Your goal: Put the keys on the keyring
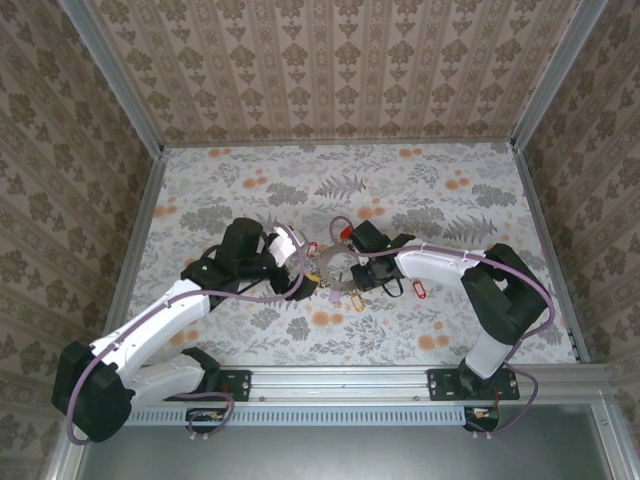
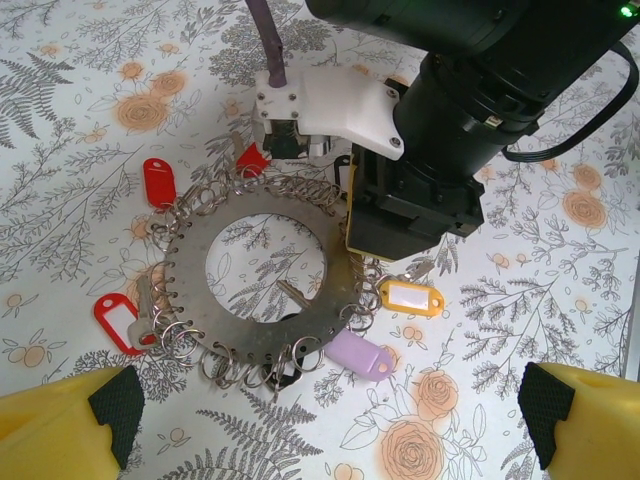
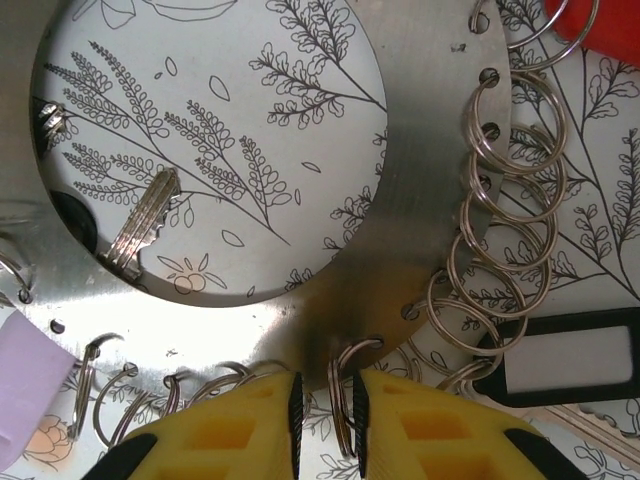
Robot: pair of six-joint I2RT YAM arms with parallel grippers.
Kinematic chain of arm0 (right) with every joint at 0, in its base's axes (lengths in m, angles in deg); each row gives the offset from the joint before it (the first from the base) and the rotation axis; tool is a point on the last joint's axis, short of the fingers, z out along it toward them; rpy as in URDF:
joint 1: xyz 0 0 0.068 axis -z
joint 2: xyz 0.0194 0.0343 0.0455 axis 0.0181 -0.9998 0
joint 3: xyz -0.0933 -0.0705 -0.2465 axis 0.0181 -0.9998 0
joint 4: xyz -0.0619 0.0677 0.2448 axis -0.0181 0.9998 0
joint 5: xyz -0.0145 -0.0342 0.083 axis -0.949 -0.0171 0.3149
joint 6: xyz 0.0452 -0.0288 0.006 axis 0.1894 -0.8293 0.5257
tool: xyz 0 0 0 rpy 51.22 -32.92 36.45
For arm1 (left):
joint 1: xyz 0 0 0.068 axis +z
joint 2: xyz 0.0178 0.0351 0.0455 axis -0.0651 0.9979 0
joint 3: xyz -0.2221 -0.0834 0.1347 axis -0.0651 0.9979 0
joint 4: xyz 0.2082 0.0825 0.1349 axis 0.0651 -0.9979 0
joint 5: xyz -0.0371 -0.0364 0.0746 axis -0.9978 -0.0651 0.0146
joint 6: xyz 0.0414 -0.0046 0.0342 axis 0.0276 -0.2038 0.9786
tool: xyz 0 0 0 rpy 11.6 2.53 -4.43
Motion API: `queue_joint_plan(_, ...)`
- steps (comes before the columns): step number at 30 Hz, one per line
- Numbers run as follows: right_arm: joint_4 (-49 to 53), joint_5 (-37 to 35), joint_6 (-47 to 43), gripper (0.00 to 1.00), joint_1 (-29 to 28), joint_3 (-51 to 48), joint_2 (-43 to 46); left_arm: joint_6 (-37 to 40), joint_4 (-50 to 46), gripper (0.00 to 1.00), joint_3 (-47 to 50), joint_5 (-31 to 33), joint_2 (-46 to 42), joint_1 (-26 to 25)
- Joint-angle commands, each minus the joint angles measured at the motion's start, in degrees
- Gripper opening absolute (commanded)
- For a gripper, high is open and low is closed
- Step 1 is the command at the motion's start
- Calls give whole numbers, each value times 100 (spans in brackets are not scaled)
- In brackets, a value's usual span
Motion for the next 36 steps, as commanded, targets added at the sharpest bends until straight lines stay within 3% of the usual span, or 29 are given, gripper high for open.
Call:
queue_joint_plan(1, 14, 67, 117, 22, -37, -95, -95, 21, 44, 100, -117, -29, 35, -49)
queue_joint_plan(10, -72, 55, -96, 9, -36, -185, 304, -203, 265, 100, -71, -100, -147, -40)
queue_joint_plan(15, -41, 283, -752, 1, -37, -151, 823, -317, 813, 100, 99, -497, -523, 21)
queue_joint_plan(19, -84, 633, -1572, 0, -37, -193, 1436, -49, 599, 99, -74, -665, -497, 100)
queue_joint_plan(22, -191, 1485, -2579, 0, -41, -334, 1998, -30, 584, 79, -248, -1084, -334, 237)
queue_joint_plan(25, -321, 2117, -3424, 0, -44, -546, 2593, -1, 573, 77, -440, -1706, -181, 487)
queue_joint_plan(31, 76, 2877, -4223, 0, -46, -294, 3233, 1188, 112, 73, -773, -2884, 171, 516)
queue_joint_plan(36, 234, 3645, -4386, 0, -45, -14, 3337, 1368, 703, 55, -603, -3054, 306, 244)
